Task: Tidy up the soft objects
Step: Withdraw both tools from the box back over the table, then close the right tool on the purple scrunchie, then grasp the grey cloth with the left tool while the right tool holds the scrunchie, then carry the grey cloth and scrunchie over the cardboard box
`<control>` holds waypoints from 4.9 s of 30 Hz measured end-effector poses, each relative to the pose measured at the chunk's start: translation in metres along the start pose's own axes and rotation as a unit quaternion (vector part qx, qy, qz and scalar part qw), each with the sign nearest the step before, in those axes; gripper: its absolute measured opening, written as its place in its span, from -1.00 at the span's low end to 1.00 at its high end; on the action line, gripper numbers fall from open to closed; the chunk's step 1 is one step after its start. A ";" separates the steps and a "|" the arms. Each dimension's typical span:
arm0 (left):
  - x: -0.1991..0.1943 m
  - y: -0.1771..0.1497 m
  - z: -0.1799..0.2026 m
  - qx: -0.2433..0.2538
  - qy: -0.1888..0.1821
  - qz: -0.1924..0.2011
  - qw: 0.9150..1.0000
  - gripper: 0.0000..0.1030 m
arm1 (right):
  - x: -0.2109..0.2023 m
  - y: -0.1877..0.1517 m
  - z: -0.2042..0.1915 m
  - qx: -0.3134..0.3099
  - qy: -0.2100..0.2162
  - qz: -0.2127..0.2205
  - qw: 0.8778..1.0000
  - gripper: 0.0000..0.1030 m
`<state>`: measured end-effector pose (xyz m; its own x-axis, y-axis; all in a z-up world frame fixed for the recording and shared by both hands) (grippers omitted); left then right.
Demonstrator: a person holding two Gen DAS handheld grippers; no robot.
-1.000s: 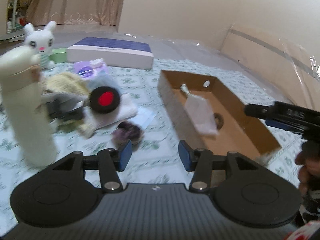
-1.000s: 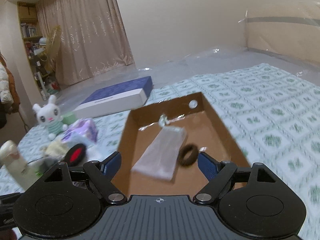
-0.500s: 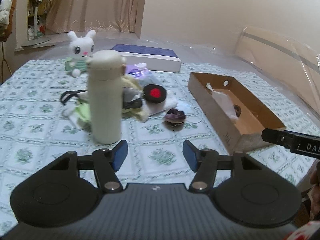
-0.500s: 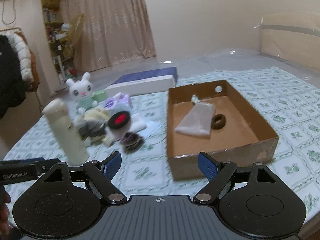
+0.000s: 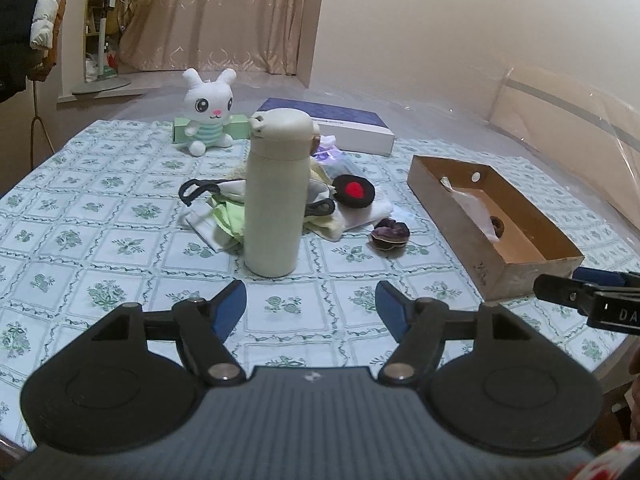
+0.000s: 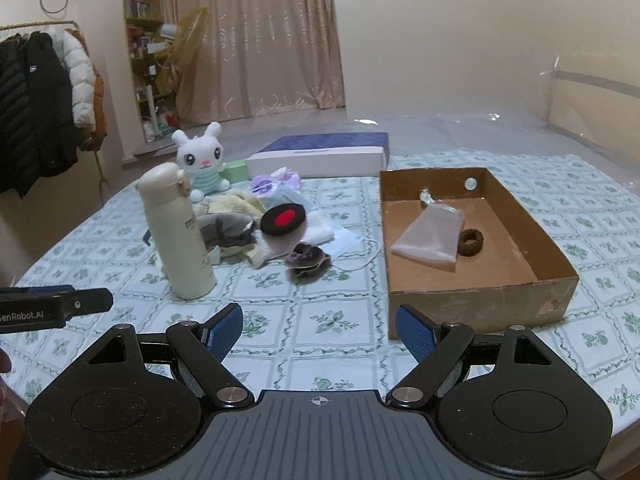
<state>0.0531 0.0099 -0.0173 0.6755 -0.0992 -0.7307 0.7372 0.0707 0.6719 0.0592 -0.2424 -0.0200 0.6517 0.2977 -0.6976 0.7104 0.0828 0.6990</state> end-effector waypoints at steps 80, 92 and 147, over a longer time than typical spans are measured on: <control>0.118 0.043 -0.056 0.093 -0.007 -0.029 0.995 0.46 | 0.221 0.098 -0.016 -0.226 0.022 -0.121 0.966 -0.79; 0.130 0.096 -0.137 0.244 -0.017 -0.005 0.970 0.46 | 0.217 0.092 -0.030 -0.205 0.034 -0.131 0.969 -0.80; 0.107 0.179 -0.193 0.120 -0.025 0.013 0.992 -0.91 | 0.174 0.093 -0.026 -0.134 0.014 -0.077 0.988 -0.80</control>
<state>0.2602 0.2035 0.0008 0.6875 -0.1507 -0.7103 0.6910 -0.1650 0.7038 0.2320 -0.1581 -0.0724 0.5315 0.2883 -0.7965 0.7014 0.3774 0.6047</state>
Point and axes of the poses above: each gripper's, at about its wrist camera, not at the fingertips, and x roughly the way its jaws point, z to its right, y to its top, the point moved 4 cm from there along x, roughly the way its jaws point, and after that the axes turned 14 degrees about -z, right-handed, at the moved point
